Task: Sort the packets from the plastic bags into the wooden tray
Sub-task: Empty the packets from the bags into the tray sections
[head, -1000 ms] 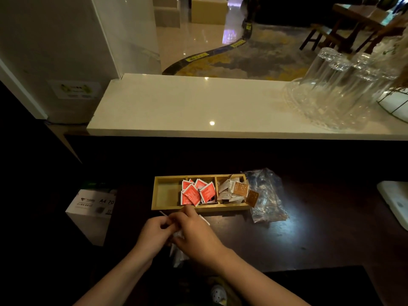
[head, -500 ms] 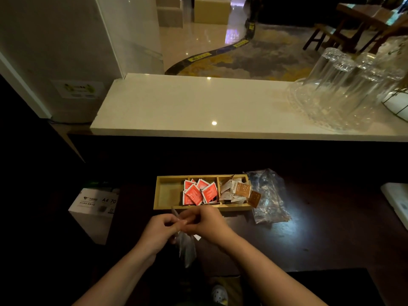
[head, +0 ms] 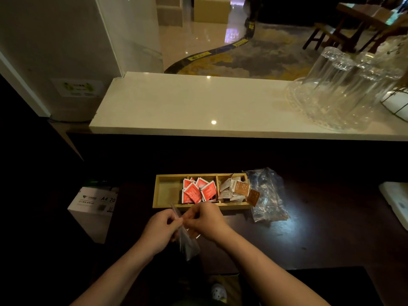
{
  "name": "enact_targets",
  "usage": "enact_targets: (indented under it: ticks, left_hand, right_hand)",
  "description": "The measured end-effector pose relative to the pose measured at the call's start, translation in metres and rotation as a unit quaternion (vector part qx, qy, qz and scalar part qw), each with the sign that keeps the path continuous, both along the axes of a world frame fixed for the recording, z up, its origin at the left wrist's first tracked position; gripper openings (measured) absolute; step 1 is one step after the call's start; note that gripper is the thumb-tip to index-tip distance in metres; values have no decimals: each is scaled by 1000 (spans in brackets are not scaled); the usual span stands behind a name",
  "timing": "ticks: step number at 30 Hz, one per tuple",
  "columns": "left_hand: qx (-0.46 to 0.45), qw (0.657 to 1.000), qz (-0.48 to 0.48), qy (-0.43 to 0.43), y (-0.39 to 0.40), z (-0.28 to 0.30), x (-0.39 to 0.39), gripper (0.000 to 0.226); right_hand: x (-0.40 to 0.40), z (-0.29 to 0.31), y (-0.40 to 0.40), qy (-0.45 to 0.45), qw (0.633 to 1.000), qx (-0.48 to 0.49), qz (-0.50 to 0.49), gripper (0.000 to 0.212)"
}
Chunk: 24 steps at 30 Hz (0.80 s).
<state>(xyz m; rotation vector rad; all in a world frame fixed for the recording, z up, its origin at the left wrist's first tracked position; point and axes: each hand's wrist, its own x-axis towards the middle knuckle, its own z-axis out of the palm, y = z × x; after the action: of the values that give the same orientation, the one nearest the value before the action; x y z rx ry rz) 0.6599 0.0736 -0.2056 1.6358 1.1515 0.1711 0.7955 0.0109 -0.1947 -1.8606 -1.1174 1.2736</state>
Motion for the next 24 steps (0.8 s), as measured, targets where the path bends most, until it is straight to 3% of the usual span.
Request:
enact_targets:
  ticks: [2, 5, 7, 10, 13, 15, 18, 21, 24]
  left_hand:
    - [40, 999, -1, 35, 2, 1, 0, 25]
    - [109, 989, 29, 99, 7, 8, -12, 25]
    - [162, 977, 31, 136, 11, 14, -22, 28]
    - [185, 970, 0, 156, 11, 18, -22, 28]
    - [161, 977, -18, 138, 12, 21, -13, 27]
    - [140, 982, -17, 124, 14, 22, -10, 25]
    - [73, 994, 2, 80, 19, 20, -11, 21]
    - [9, 1000, 21, 3, 26, 19, -19, 27]
    - [-44, 995, 3, -86, 28, 20, -26, 23]
  right_hand:
    - [-1, 0, 1, -65, 998, 4, -1, 22]
    - [15, -4, -1, -260, 964, 36, -37, 11]
    - [26, -3, -5, -327, 942, 54, -50, 7]
    - [19, 1, -8, -400, 910, 110, 12, 12]
    - [2, 8, -6, -397, 896, 193, 48, 24]
    - [-7, 14, -5, -336, 910, 229, 83, 28]
    - [-16, 19, -8, -247, 936, 198, 154, 40]
    - [-17, 14, -5, -286, 919, 173, 207, 54]
    - [-19, 6, 8, -317, 907, 220, 165, 36]
